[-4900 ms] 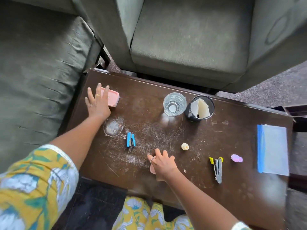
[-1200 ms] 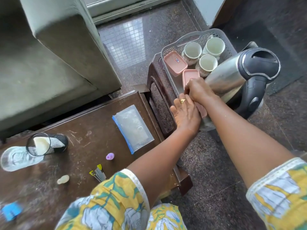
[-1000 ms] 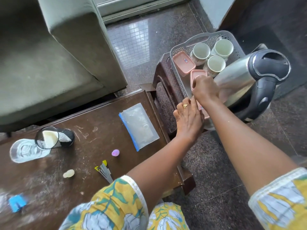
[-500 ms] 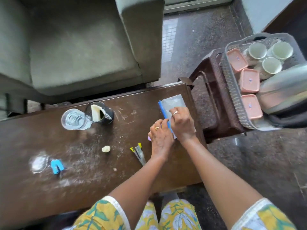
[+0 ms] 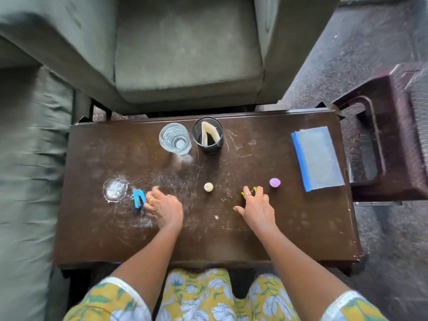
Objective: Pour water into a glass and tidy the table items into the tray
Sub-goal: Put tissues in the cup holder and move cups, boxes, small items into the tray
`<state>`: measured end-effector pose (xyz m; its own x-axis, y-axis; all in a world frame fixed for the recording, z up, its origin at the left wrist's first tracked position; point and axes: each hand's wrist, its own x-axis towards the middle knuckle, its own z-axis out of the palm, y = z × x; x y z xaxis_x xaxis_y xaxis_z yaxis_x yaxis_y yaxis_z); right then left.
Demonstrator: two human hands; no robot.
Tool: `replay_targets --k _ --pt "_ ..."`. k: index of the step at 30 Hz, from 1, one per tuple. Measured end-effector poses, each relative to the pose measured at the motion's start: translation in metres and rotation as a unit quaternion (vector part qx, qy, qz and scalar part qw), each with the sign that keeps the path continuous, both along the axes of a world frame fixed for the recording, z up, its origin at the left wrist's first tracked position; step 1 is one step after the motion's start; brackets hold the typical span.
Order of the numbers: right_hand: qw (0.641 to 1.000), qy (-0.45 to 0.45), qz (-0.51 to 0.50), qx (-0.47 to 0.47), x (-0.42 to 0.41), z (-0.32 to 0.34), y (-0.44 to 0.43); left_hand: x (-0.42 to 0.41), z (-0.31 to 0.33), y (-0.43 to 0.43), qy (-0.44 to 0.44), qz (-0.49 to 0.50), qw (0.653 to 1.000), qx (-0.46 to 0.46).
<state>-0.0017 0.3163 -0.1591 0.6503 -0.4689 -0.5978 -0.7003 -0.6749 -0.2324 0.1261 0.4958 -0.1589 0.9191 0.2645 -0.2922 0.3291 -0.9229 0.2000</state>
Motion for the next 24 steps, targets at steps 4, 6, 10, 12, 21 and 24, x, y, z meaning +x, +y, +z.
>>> replay_targets --k 4,6,10,12,21,24 --pt "0.998 0.02 -0.058 0.002 0.009 0.001 0.006 0.041 -0.011 0.04 0.048 0.095 0.994 0.025" --pt "0.998 0.024 -0.06 0.0 0.012 0.0 0.006 0.053 -0.017 0.053 0.073 0.091 0.993 0.033" --pt "0.999 0.011 -0.046 -0.007 0.014 -0.001 0.005 0.057 -0.026 0.059 0.07 0.067 0.995 0.023" --pt "0.999 -0.001 -0.049 -0.004 0.013 -0.001 0.004 0.053 -0.029 0.06 0.055 0.049 0.997 0.019" --pt "0.986 -0.158 -0.047 0.012 0.008 0.017 -0.014 -0.02 -0.01 0.013 -0.022 -0.155 0.984 -0.081" --pt "0.968 -0.245 -0.046 -0.017 0.003 0.037 -0.04 -0.046 0.0 -0.04 -0.058 -0.244 0.955 -0.159"
